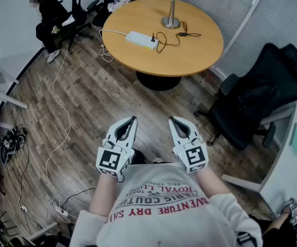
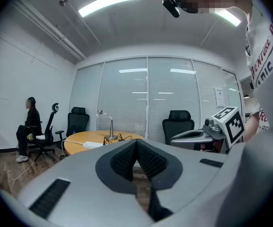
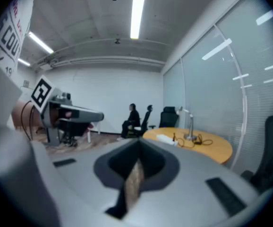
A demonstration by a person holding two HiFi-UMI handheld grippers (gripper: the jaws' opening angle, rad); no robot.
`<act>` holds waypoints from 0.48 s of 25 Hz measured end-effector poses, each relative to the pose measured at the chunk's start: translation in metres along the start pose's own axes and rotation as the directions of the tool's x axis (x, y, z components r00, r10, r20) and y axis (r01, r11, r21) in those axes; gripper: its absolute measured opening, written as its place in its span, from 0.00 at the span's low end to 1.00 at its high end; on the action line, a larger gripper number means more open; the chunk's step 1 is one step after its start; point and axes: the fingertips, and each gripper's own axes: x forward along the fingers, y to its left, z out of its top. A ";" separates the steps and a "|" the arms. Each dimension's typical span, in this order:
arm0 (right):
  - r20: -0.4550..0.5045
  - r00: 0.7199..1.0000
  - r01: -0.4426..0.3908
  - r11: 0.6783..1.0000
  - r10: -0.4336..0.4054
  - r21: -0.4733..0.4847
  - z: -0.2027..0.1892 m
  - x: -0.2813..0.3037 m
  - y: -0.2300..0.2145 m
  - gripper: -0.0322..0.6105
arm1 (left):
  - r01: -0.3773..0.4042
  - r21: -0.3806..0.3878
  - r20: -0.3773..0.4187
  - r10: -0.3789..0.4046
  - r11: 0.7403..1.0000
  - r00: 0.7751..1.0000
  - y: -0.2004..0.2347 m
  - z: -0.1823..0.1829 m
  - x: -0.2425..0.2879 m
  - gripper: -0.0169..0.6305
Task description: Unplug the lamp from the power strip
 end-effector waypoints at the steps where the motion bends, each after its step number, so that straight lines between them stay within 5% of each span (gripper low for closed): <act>1: -0.002 1.000 0.000 1.000 0.000 0.001 -0.001 -0.001 -0.002 0.10 | 0.001 0.002 0.000 -0.001 1.000 1.000 -0.001 0.000 0.001 0.07; 12: -0.029 1.000 -0.009 1.000 0.009 0.010 -0.010 0.000 -0.005 0.10 | 0.022 -0.016 -0.009 -0.022 1.000 1.000 -0.002 -0.005 0.013 0.07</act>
